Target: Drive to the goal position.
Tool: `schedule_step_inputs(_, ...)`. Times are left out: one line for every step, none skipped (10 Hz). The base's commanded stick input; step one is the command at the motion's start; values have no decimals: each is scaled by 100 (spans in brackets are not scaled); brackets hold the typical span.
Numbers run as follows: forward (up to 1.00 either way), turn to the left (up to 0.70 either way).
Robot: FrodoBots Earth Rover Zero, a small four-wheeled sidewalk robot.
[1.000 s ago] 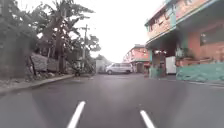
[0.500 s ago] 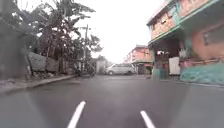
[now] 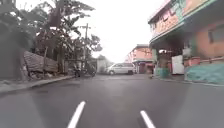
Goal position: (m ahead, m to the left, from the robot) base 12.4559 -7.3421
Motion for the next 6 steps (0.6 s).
schedule_step_inputs(70, 0)
schedule_step_inputs(70, 0)
schedule_step_inputs(70, 0)
schedule_step_inputs(70, 0)
schedule_step_inputs(70, 0)
schedule_step_inputs(70, 0)
